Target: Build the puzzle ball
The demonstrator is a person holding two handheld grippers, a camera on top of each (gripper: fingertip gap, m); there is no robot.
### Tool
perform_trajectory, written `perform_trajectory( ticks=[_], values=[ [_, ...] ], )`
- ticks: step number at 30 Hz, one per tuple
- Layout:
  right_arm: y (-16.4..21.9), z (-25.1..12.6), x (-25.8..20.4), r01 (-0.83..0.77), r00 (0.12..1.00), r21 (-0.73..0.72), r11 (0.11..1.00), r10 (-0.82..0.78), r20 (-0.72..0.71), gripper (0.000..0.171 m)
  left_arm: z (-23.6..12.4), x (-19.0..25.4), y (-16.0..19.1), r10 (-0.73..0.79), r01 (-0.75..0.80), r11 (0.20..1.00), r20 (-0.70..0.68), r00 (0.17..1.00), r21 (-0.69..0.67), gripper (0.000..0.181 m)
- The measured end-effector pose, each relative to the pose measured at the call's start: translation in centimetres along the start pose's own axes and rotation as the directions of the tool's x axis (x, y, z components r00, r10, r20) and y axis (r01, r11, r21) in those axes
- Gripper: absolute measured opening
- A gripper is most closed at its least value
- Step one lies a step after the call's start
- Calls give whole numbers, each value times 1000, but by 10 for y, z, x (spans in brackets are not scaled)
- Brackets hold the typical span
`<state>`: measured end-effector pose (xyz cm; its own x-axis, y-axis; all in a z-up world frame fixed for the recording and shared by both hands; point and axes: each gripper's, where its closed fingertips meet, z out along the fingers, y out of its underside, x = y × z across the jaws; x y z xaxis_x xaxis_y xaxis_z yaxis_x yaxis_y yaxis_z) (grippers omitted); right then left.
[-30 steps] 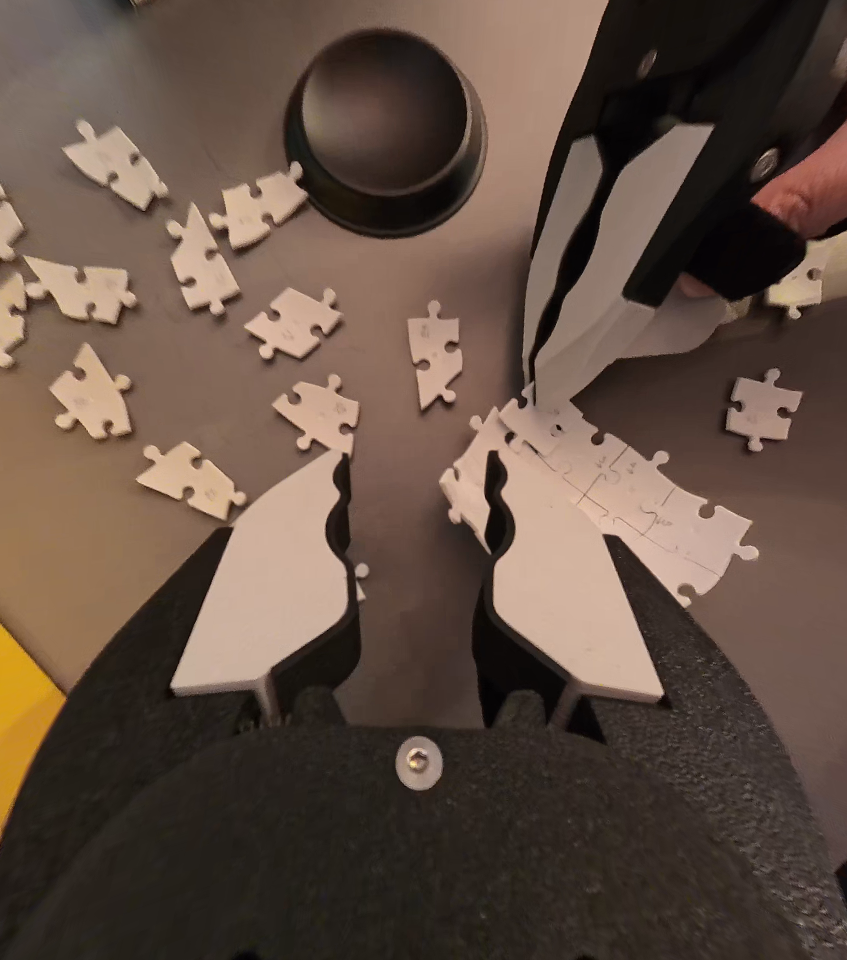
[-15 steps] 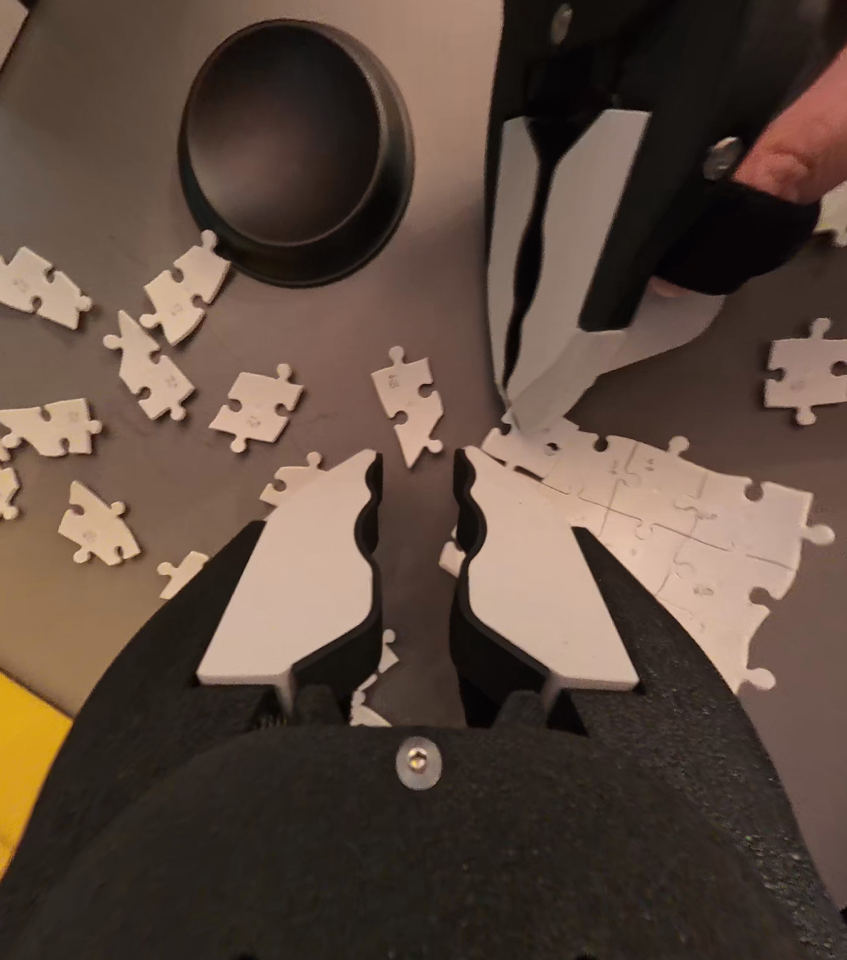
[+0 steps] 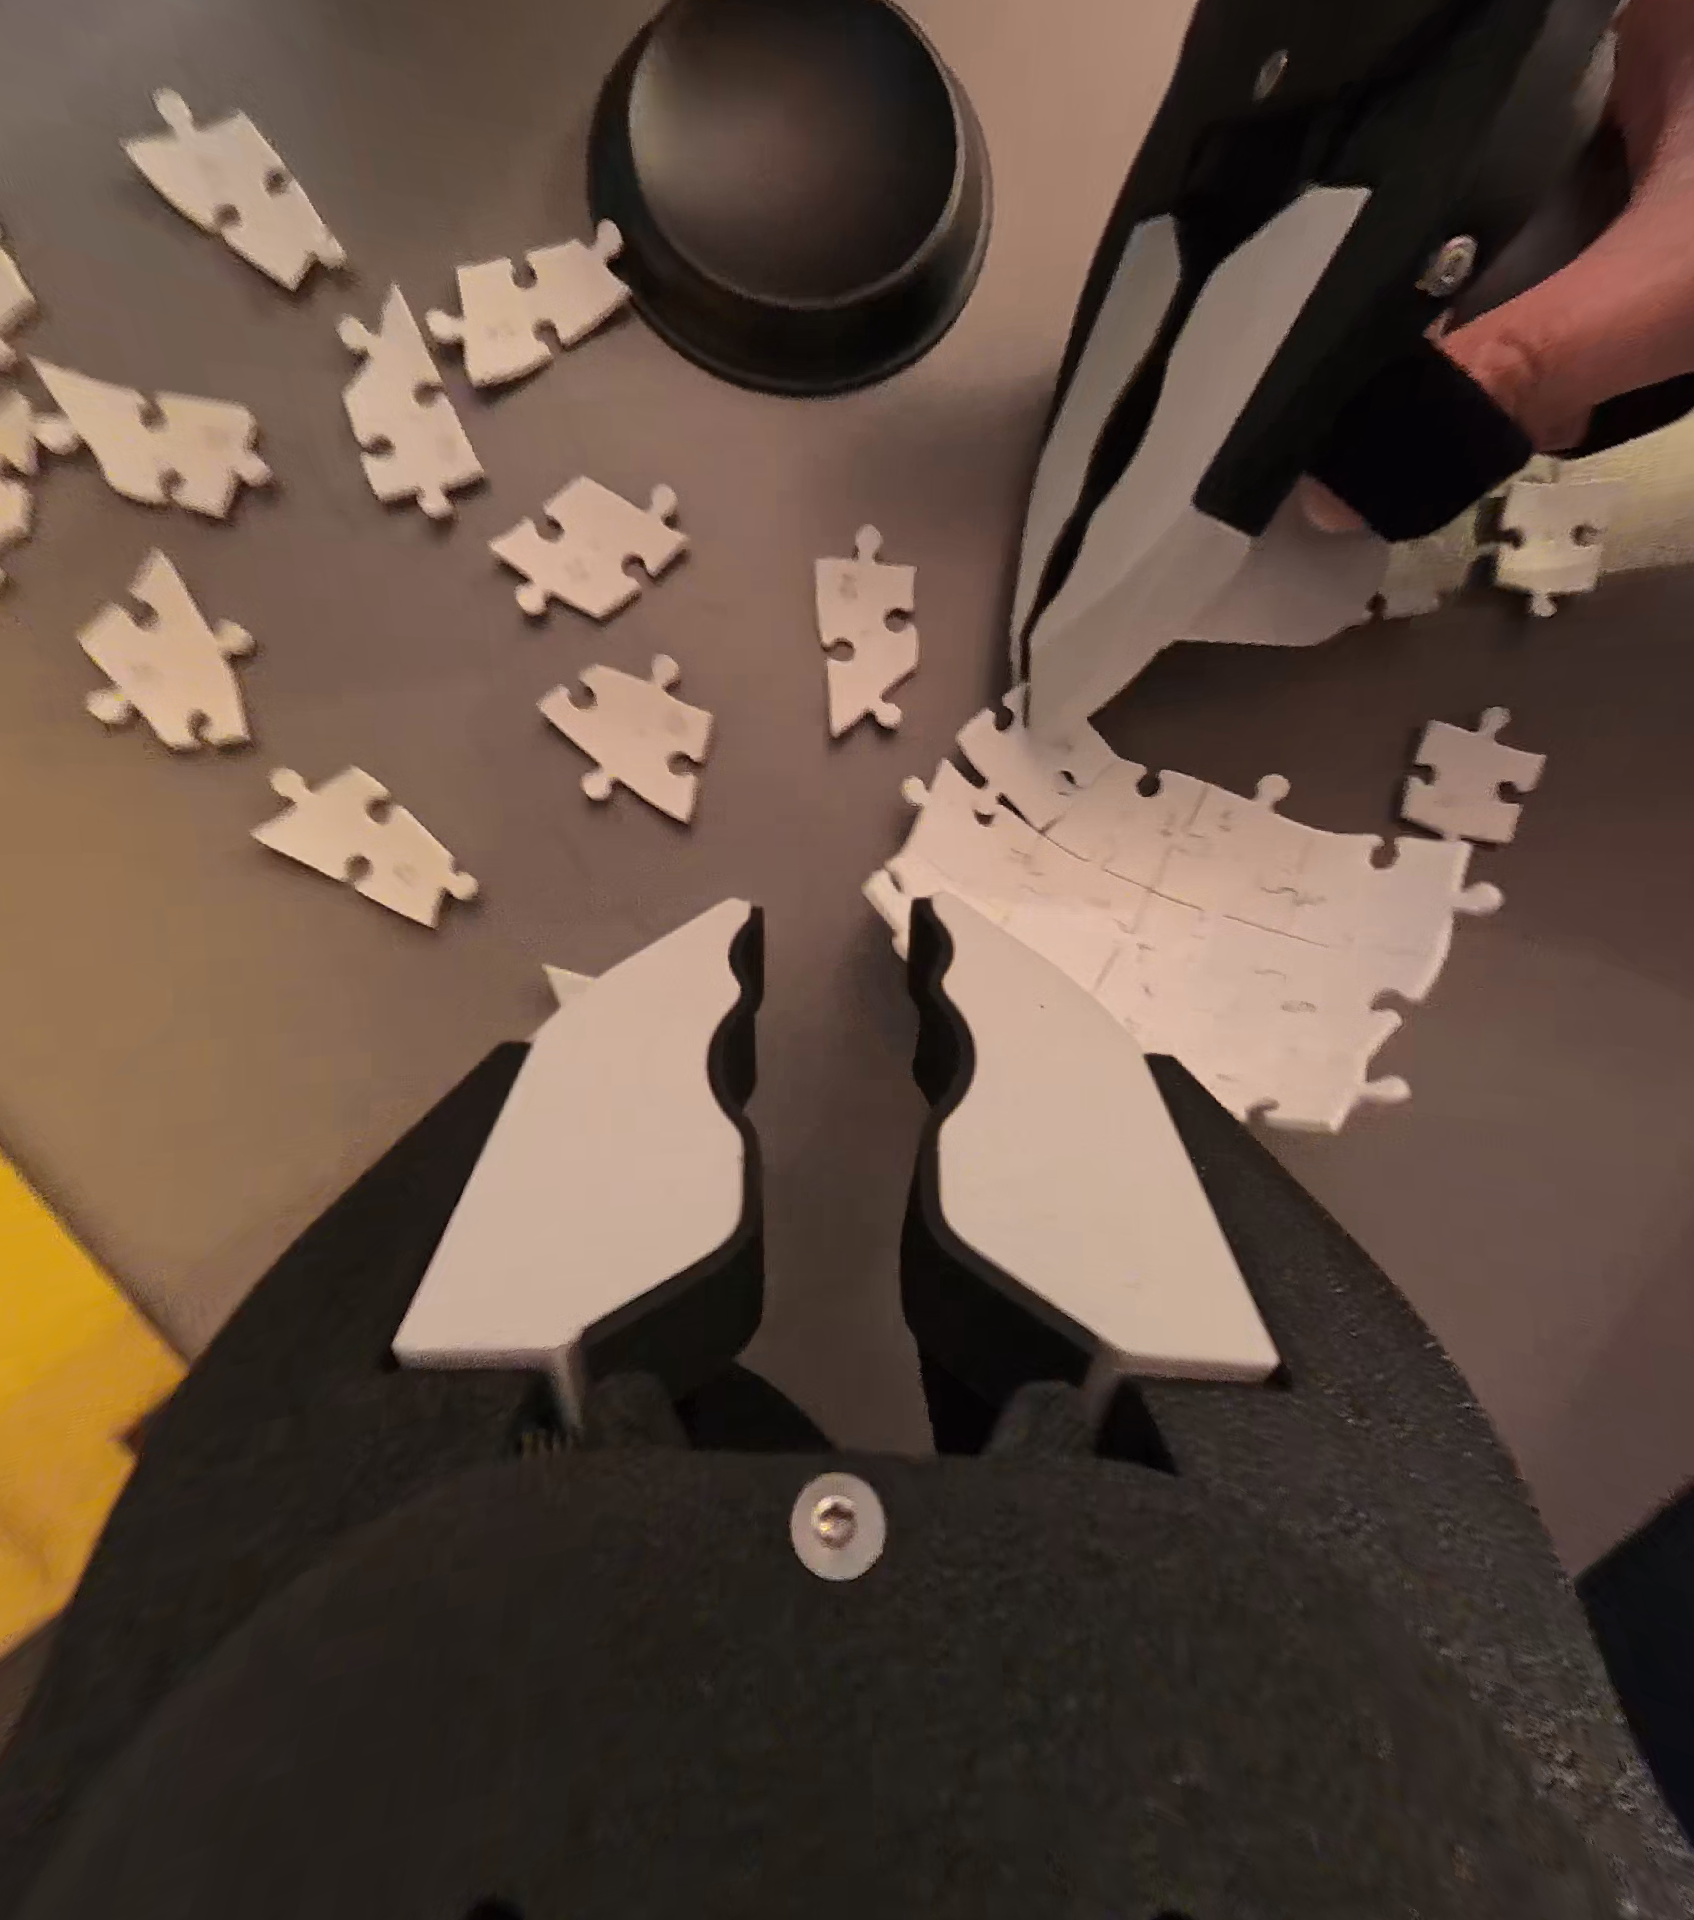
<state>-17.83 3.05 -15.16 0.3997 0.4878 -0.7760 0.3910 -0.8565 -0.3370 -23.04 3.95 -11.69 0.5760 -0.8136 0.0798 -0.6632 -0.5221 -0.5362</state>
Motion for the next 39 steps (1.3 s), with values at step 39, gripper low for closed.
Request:
perform_trajectory(
  ticks=[39],
  values=[
    [3,2,0,365,905,-178,914,-393,-162,9,40,2,-20,450,-407,878,148,881,-251,74]
  ],
)
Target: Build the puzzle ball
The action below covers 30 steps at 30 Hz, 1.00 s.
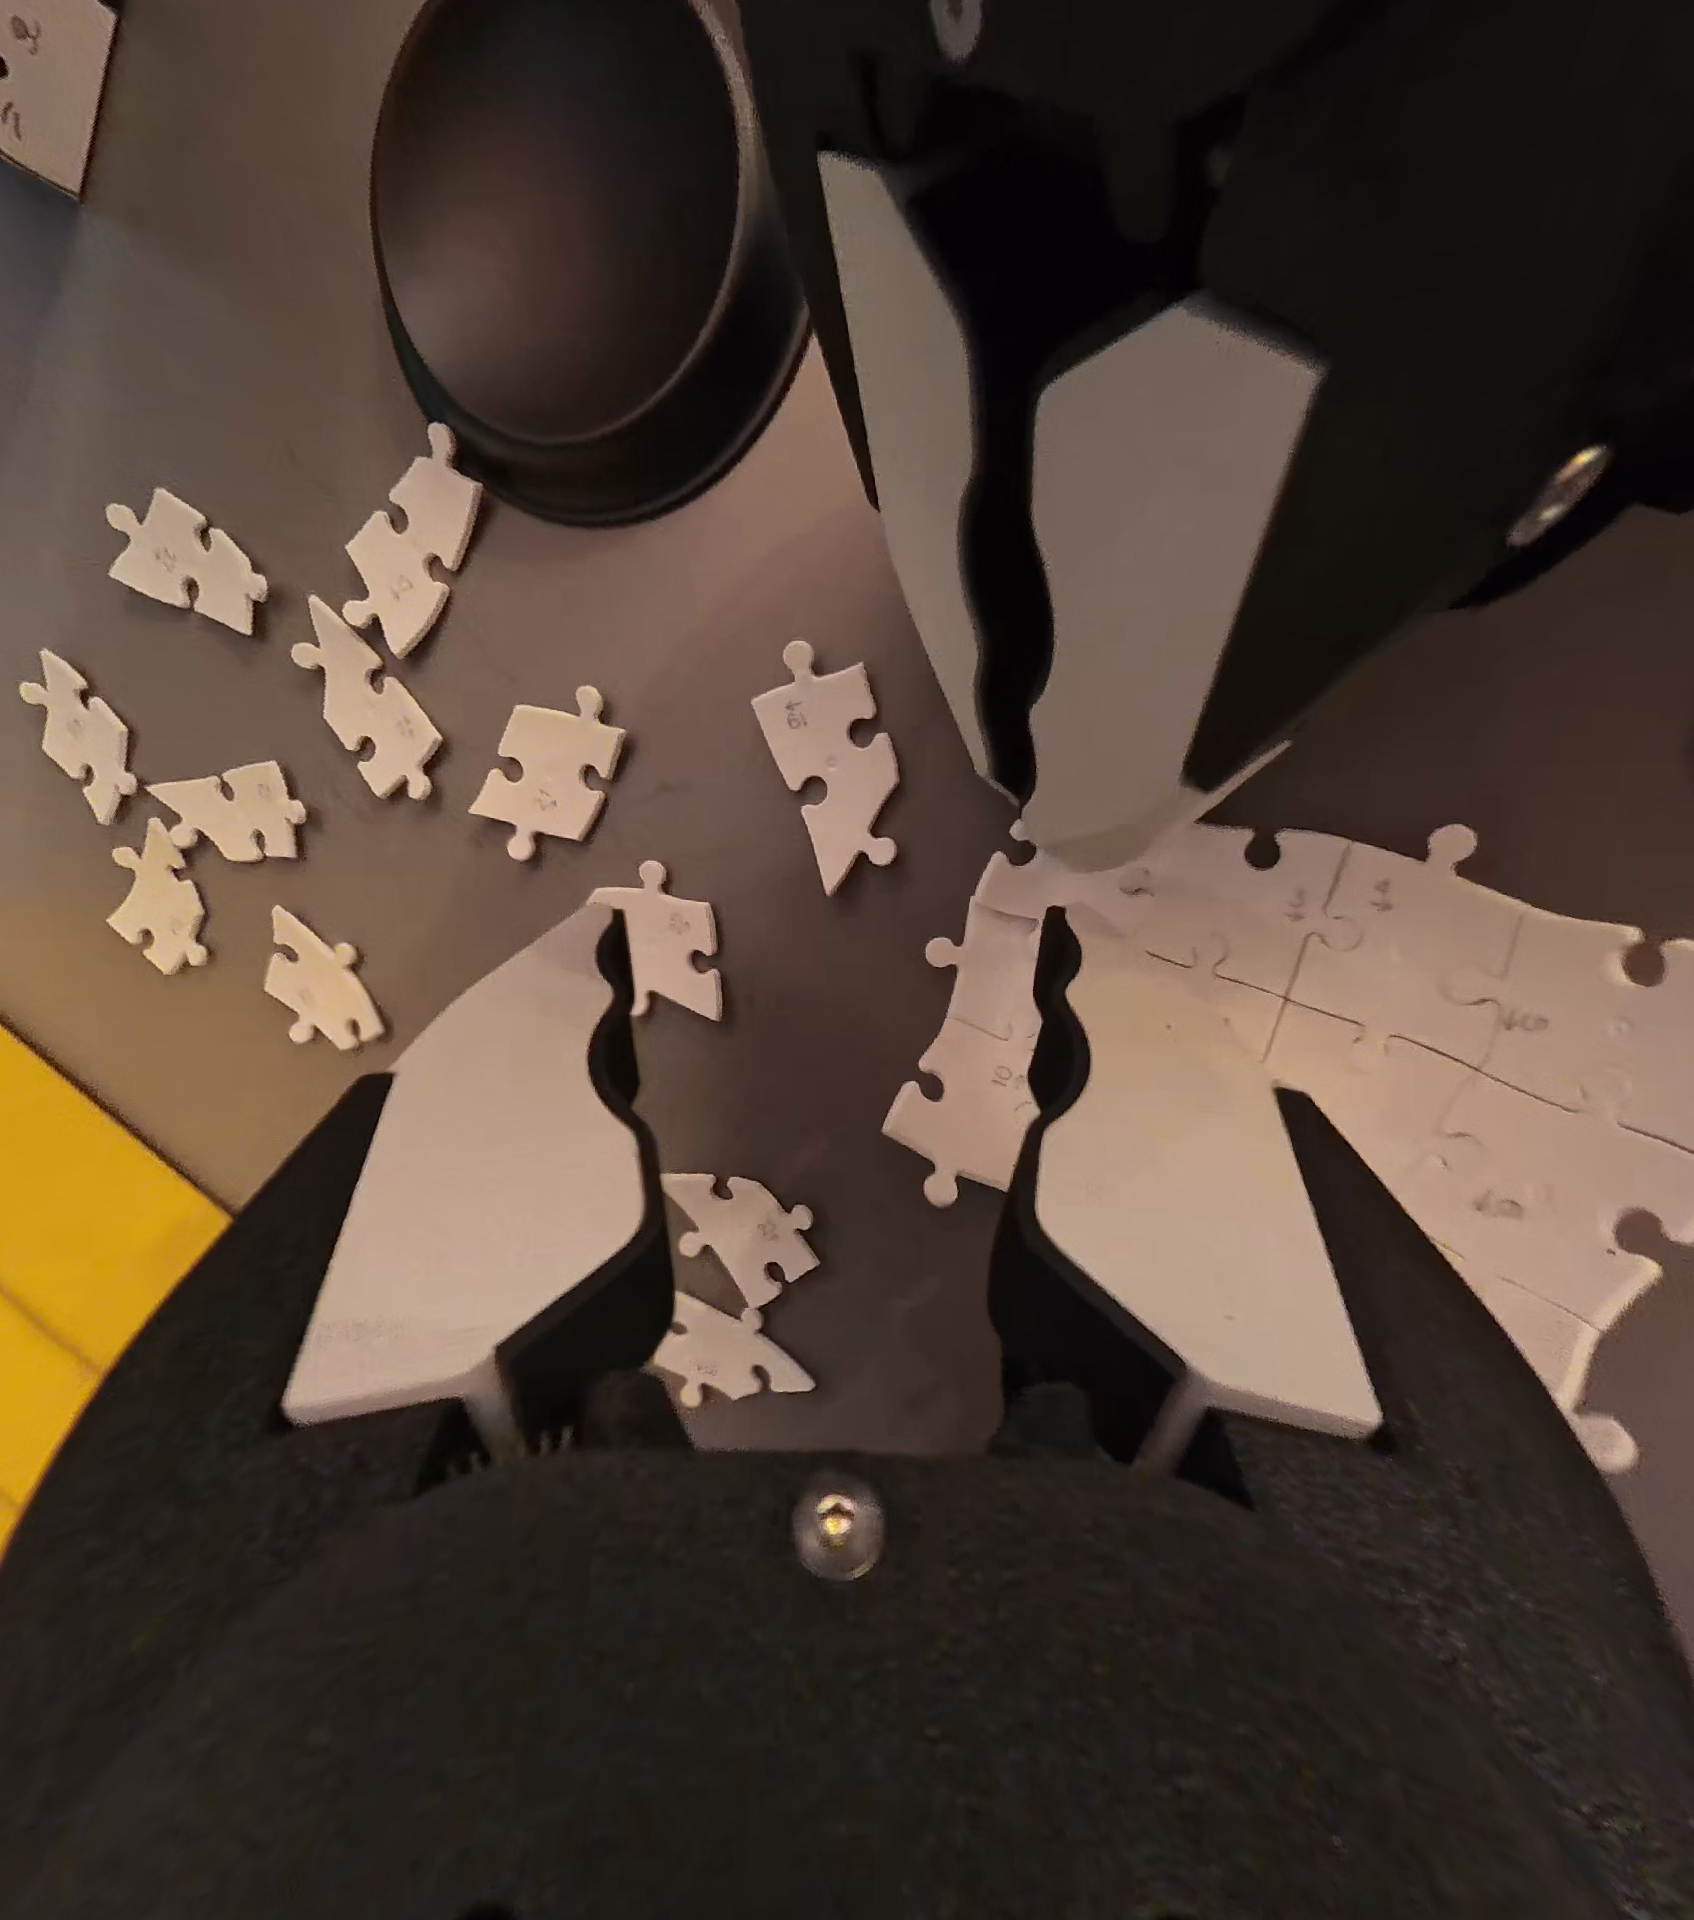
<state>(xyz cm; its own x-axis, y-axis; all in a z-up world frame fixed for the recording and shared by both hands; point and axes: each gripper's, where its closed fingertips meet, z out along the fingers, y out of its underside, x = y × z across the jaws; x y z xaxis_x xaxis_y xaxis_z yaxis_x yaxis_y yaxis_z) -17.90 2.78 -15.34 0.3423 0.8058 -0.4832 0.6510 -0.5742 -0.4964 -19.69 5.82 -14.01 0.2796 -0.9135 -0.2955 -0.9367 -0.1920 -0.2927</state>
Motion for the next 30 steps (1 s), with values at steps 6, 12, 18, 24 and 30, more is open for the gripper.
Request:
perform_trajectory(
  ticks=[6,12,18,24,30],
  values=[
    [0,0,0,5,1000,35,999,-6,23,9,3,0,-1,6,-6,1000,25,1000,-24,80],
    [-1,-2,2,32,999,71,997,-34,19,10,5,4,-1,-10,10,1000,-6,1000,-29,72],
    [-1,-9,10,30,999,104,994,-28,-22,18,6,6,-2,-21,20,999,-32,999,-31,69],
    [-4,-28,4,34,999,217,975,-35,0,1,6,8,-3,-15,14,999,-33,999,-32,67],
    [-8,-49,-36,221,966,397,891,-257,40,1,6,8,-4,-11,10,999,-33,999,-32,66]
  ],
)
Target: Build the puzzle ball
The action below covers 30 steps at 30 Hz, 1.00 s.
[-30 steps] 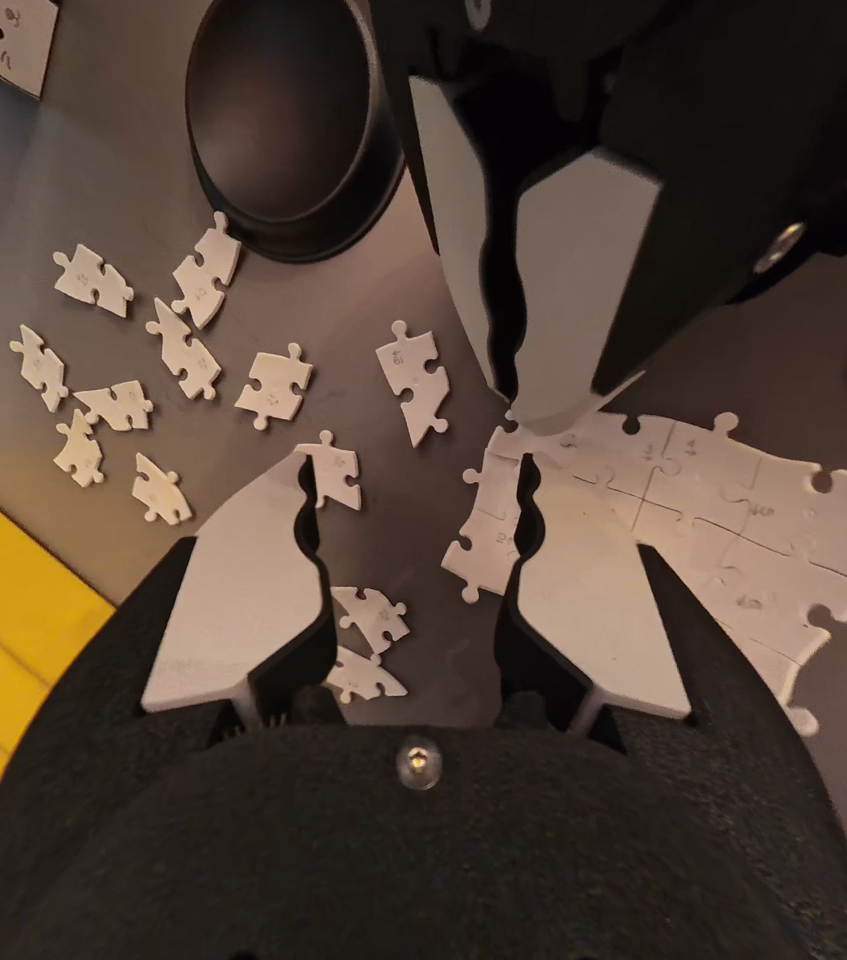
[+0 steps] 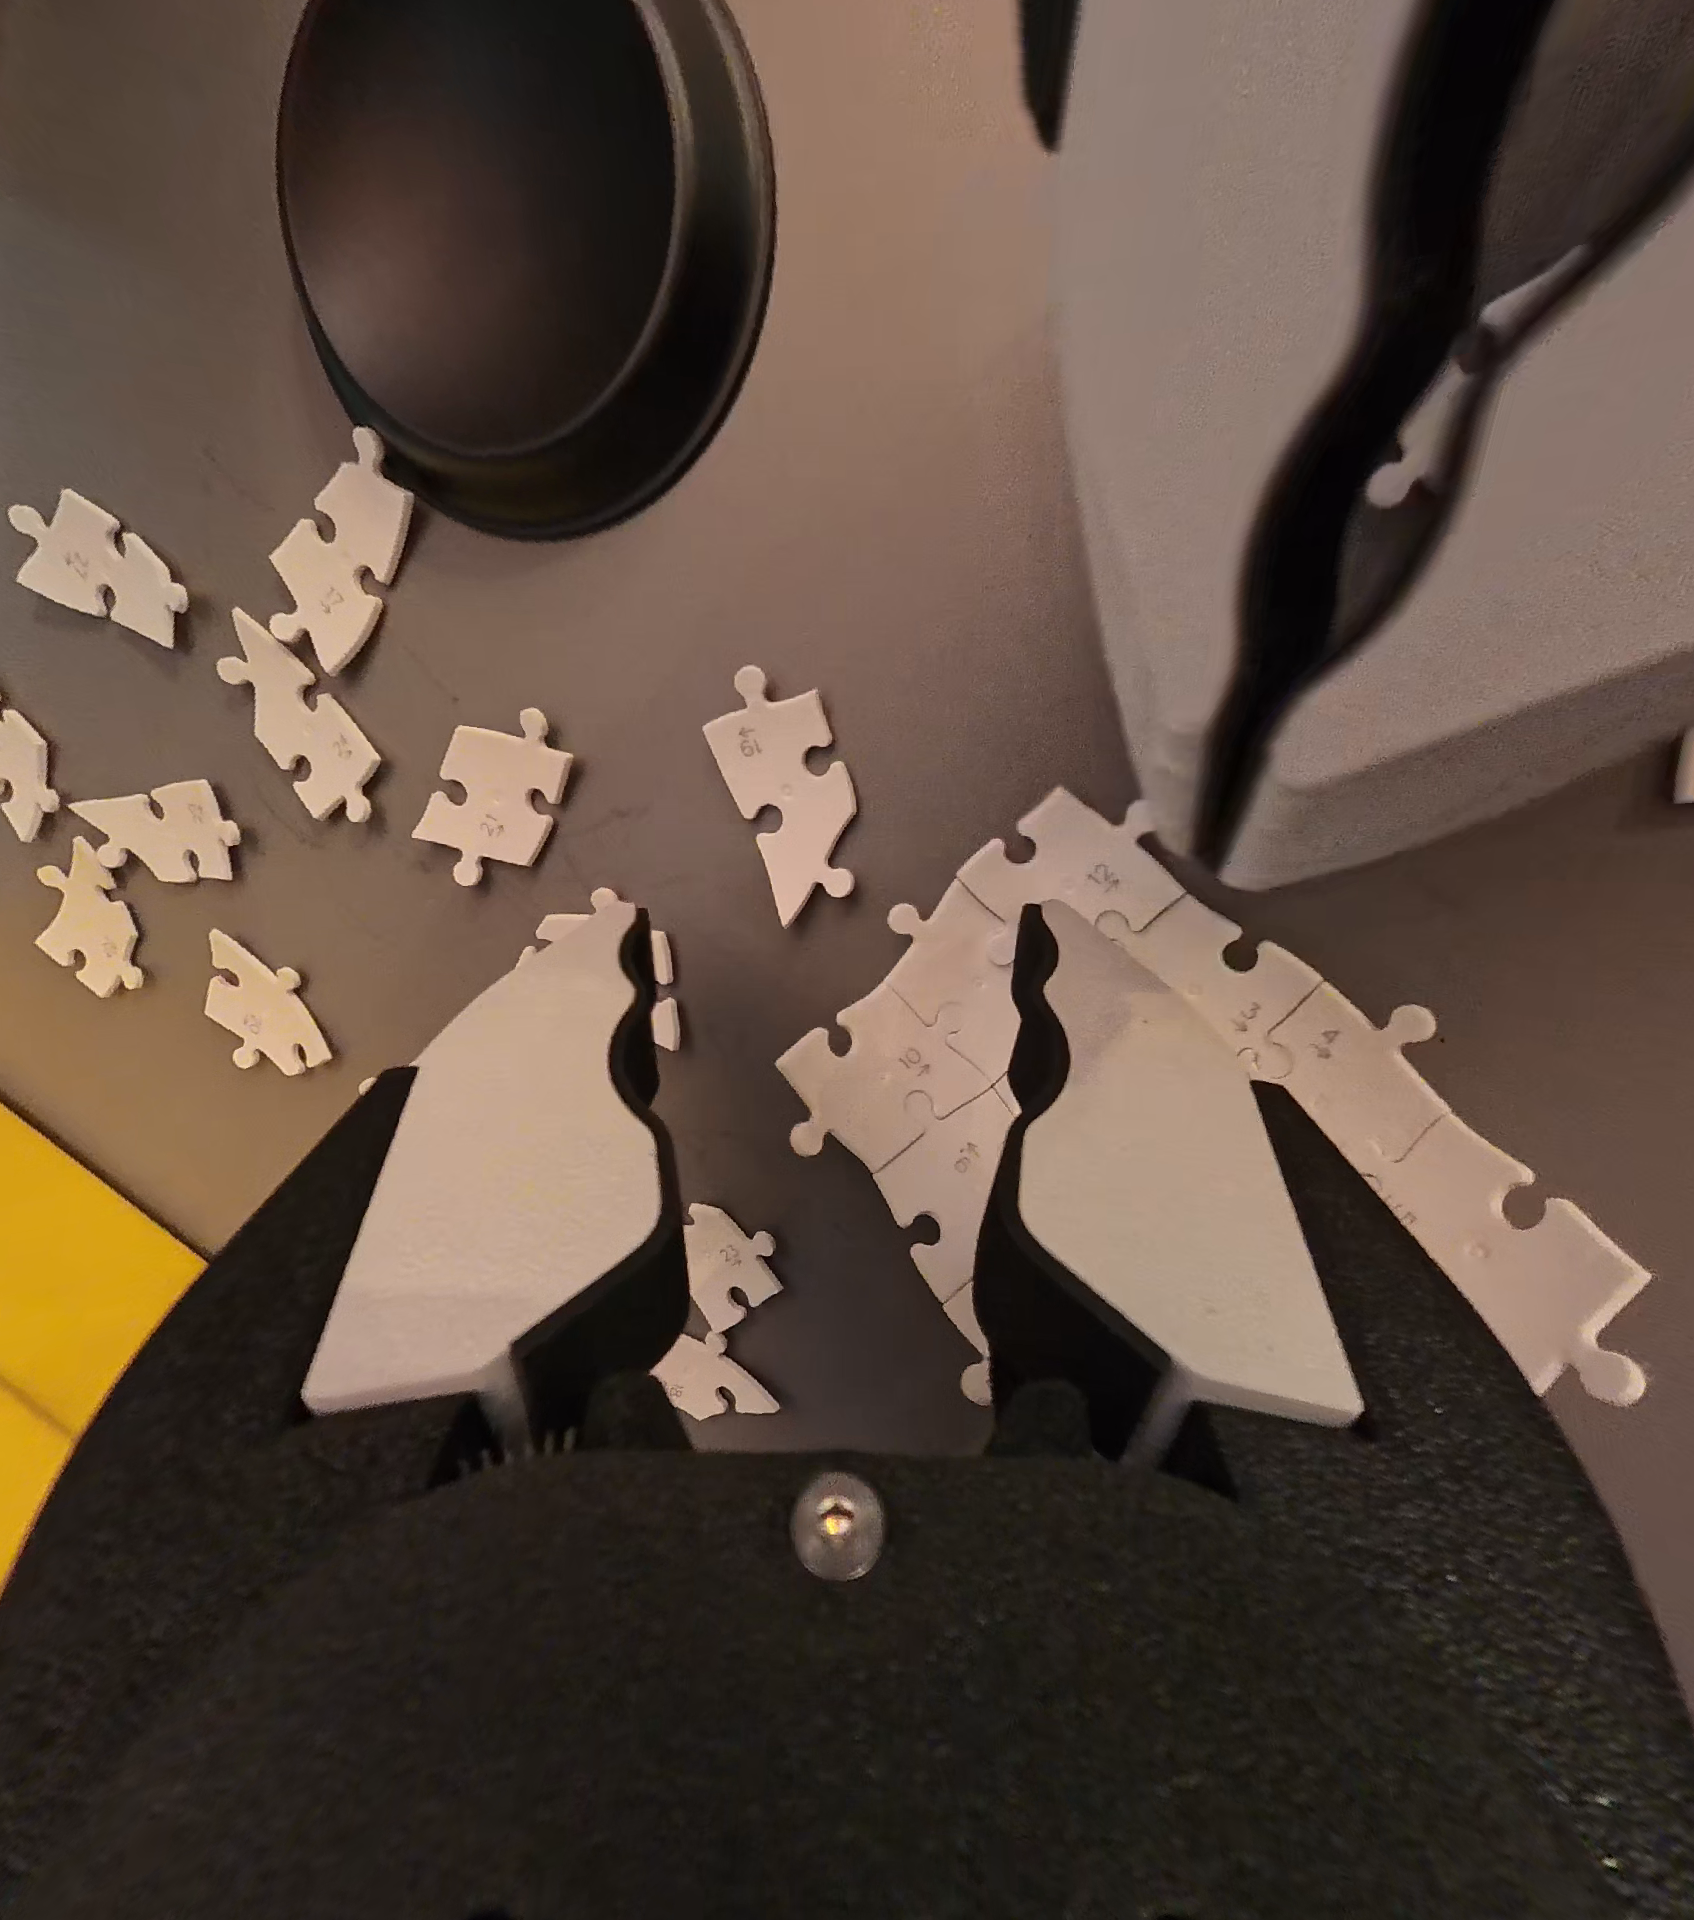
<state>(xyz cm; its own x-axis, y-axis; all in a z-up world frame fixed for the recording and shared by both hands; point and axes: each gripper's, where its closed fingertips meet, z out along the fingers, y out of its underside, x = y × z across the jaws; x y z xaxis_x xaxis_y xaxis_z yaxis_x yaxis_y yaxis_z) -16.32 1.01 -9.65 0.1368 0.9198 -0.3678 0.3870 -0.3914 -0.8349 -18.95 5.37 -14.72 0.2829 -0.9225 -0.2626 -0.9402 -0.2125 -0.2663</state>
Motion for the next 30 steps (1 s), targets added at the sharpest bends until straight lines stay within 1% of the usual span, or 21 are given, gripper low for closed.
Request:
perform_trajectory(
  ticks=[2,4,5,7,11,15,17,18,19,21,26,30],
  values=[
    [10,6,-8,171,985,-71,983,-173,-15,1,0,0,0,0,0,1000,1,1000,3,66],
    [17,14,-6,292,951,-156,944,-304,-61,1,0,1,-1,2,-2,1000,0,1000,6,65],
    [19,19,-5,329,935,-184,926,-347,-74,1,0,1,-1,2,-2,1000,-1,1000,7,64],
    [25,25,4,327,925,-252,911,-363,-110,1,0,2,-1,1,-1,1000,-1,1000,9,64],
    [22,28,3,322,932,-230,919,-350,-92,1,1,1,-1,-16,16,1000,-9,1000,18,65],
    [23,27,-5,396,911,-189,899,-410,-42,1,0,2,-1,-17,18,1000,-9,1000,24,64],
    [20,24,-9,530,842,-139,837,-538,-34,1,0,2,-1,-16,17,999,-10,1000,27,64],
    [18,22,-6,590,795,-134,796,-602,-73,1,0,2,-1,-17,18,999,-12,1000,29,64],
    [17,19,1,623,757,-164,765,-643,-121,1,0,2,-1,-18,19,999,-13,1000,31,64],
    [23,19,9,629,734,-234,741,-666,-134,1,1,2,-1,-19,19,999,-17,1000,34,63],
    [28,28,10,630,730,-277,725,-675,-108,1,1,2,-1,-30,31,999,-30,999,42,63],
    [32,35,11,570,785,-294,767,-614,-80,1,1,2,0,-39,41,998,-38,999,51,62]
  ],
)
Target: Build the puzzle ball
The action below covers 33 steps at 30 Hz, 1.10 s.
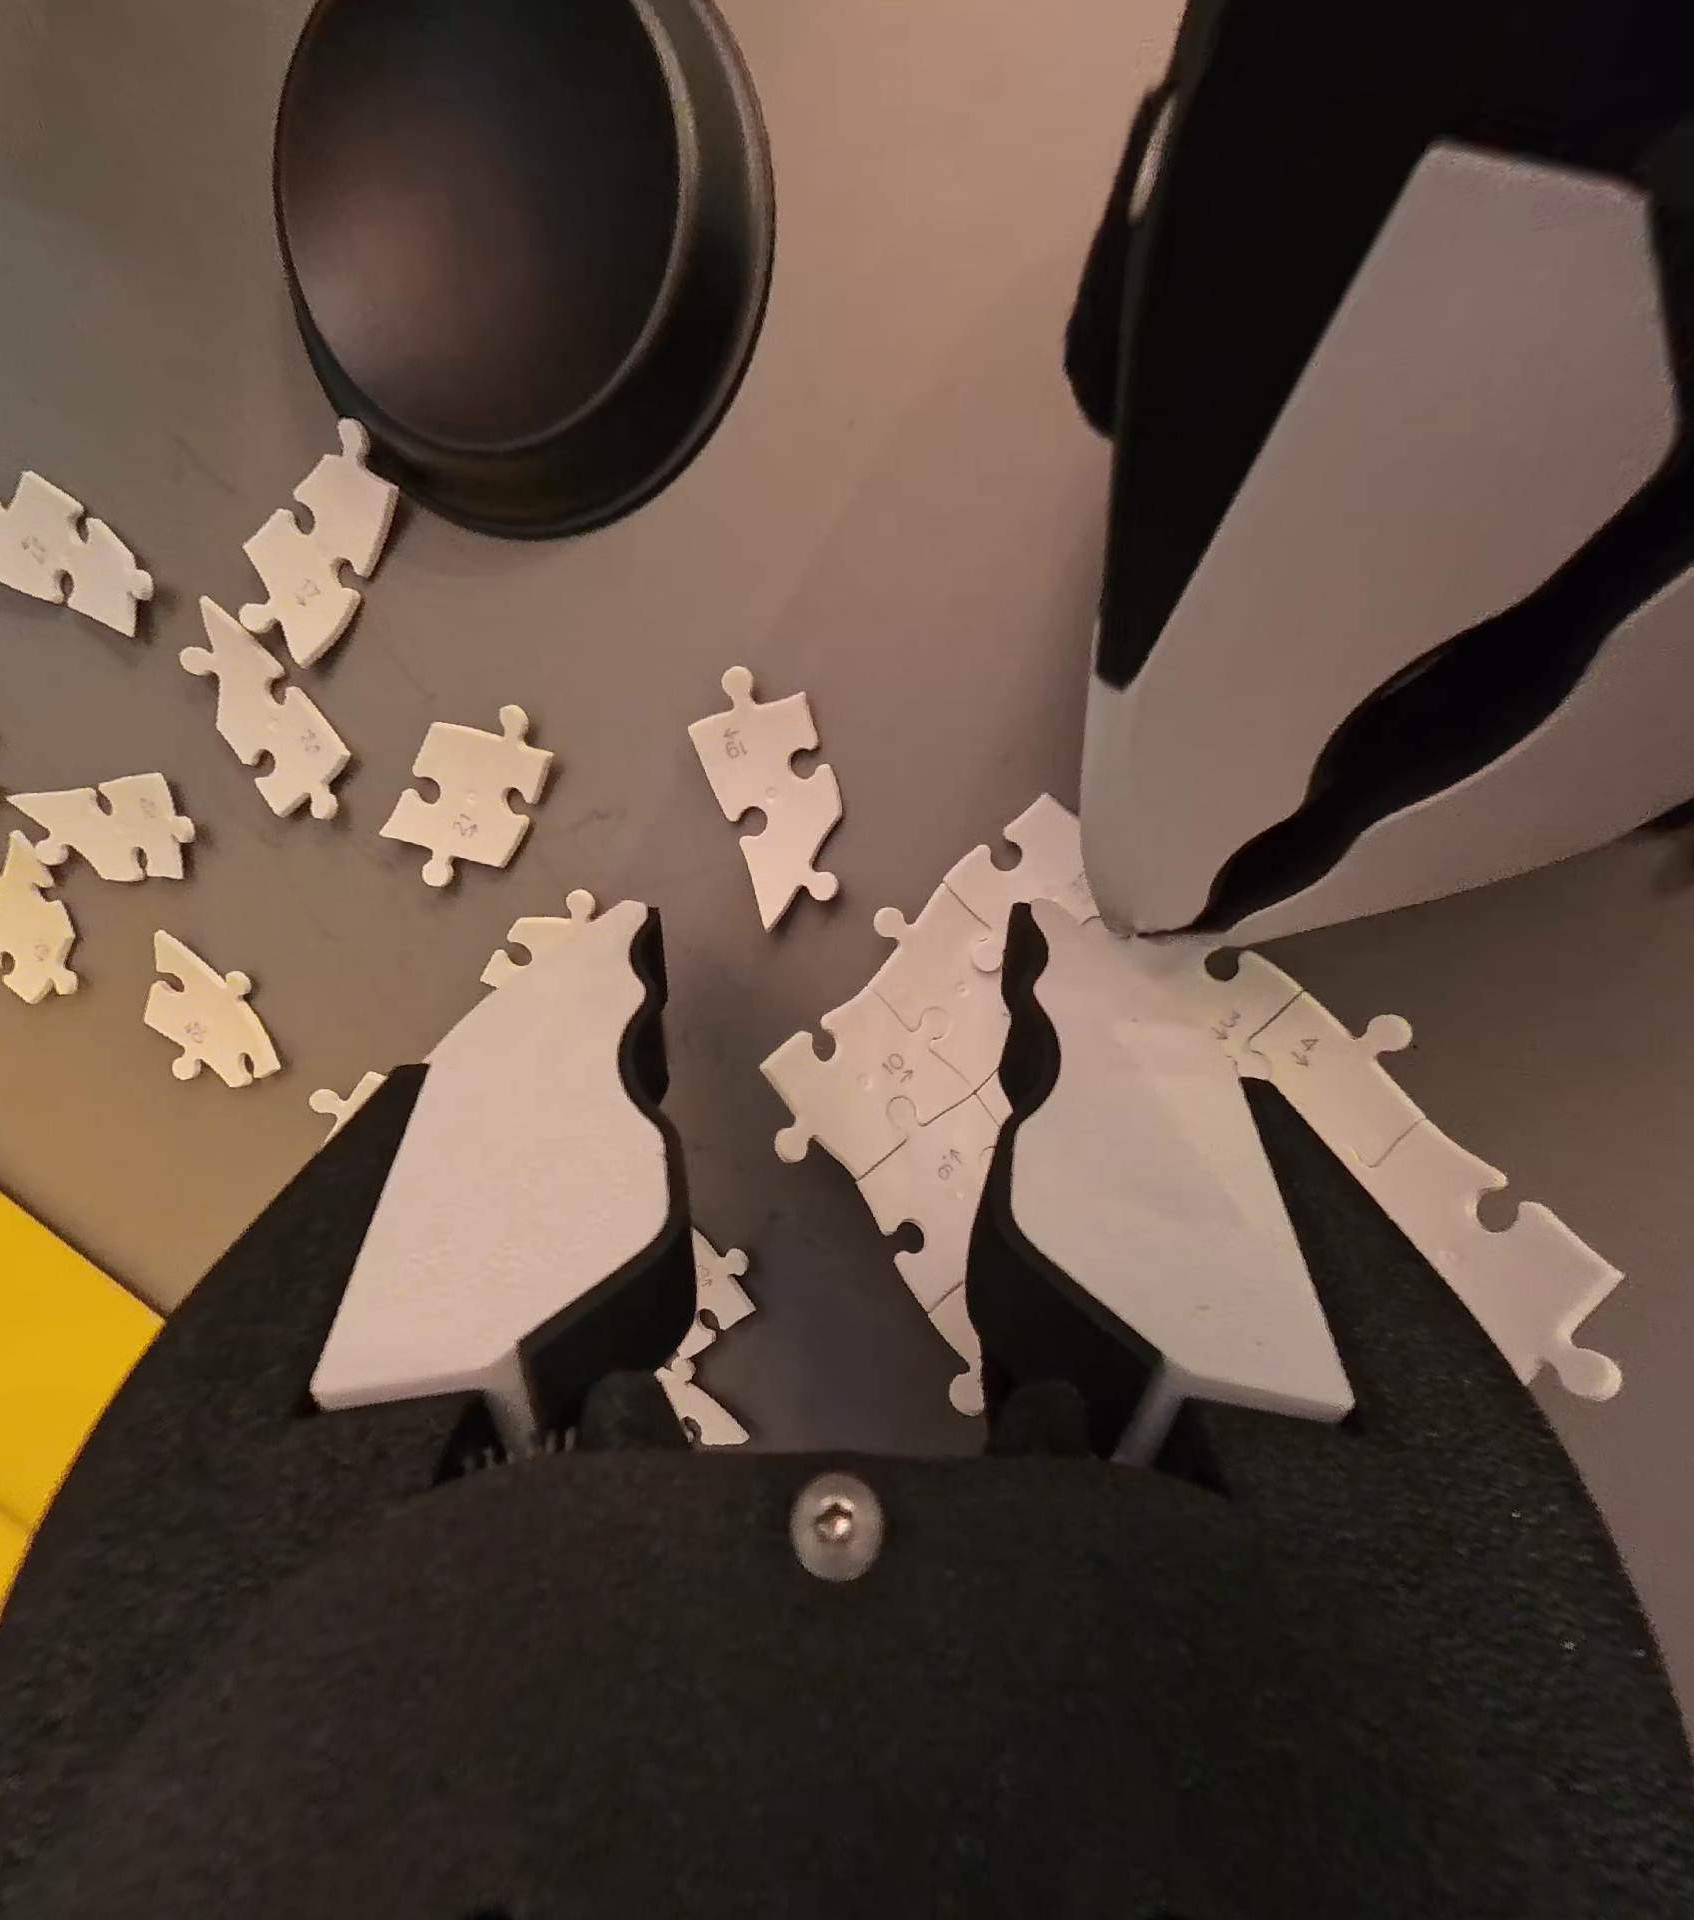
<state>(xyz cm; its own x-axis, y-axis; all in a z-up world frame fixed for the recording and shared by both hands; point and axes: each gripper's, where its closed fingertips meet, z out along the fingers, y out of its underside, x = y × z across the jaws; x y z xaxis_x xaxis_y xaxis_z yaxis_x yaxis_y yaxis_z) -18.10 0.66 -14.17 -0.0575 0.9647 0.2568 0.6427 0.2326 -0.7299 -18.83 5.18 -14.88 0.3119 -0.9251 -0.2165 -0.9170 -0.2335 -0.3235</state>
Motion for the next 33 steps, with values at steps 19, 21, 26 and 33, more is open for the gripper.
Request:
perform_trajectory(
  ticks=[19,21,26,33],
  values=[
    [7,10,-4,-131,988,-71,989,137,75,4,-22,-9,1,-117,119,988,-32,993,96,63],
    [7,10,-4,-136,987,-76,988,141,76,3,-25,-8,5,-97,98,992,-16,995,79,66],
    [7,10,-4,-134,987,-79,988,140,73,3,-26,-22,15,-96,93,995,72,993,40,68],
    [7,10,-4,-145,986,-91,985,152,71,3,-57,-38,45,-478,491,842,-114,871,222,65]
  ],
)
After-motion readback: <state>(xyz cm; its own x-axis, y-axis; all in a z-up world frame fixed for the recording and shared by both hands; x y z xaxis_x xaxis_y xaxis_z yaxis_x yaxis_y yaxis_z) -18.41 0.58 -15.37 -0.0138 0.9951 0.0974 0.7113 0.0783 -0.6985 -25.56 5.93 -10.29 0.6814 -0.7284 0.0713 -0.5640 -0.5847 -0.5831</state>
